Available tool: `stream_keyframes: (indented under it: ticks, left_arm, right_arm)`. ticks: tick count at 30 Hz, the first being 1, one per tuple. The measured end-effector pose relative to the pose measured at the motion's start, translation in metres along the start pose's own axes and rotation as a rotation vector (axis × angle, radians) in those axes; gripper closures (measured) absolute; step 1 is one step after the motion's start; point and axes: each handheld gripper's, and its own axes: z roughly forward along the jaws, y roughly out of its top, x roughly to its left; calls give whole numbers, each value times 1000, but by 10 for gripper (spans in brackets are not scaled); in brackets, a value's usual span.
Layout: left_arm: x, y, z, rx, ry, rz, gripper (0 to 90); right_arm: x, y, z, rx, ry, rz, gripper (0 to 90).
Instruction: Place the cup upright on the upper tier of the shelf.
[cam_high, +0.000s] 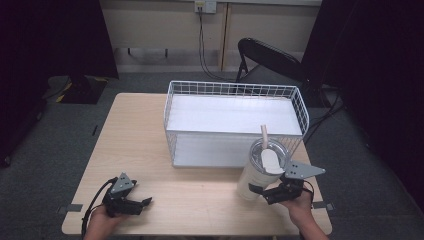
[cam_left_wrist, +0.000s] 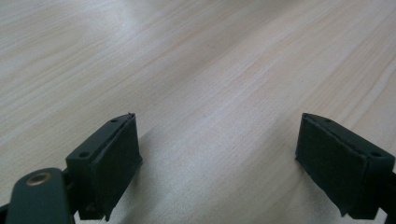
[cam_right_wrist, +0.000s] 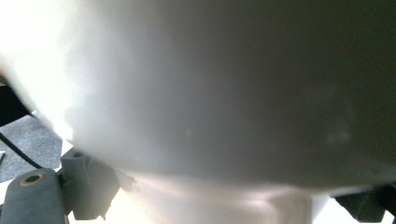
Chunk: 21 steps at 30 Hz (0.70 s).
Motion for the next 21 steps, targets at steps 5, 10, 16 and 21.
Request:
stream_keyframes:
  ticks: [5, 10, 16, 21]
  left_arm:
    - [0, 0, 0, 0, 0, 0, 130]
    - [0, 0, 0, 0, 0, 0, 130]
    - [0, 0, 0, 0, 0, 0, 130]
    - [0, 0, 0, 0, 0, 0, 130]
  right_arm:
    - [-5, 10, -1, 11, -10, 0, 104]
    - [-9, 22, -3, 5, 2, 3, 104]
    - [-12, 31, -4, 10, -2, -2, 104]
    - [-14, 40, -5, 10, -4, -5, 104]
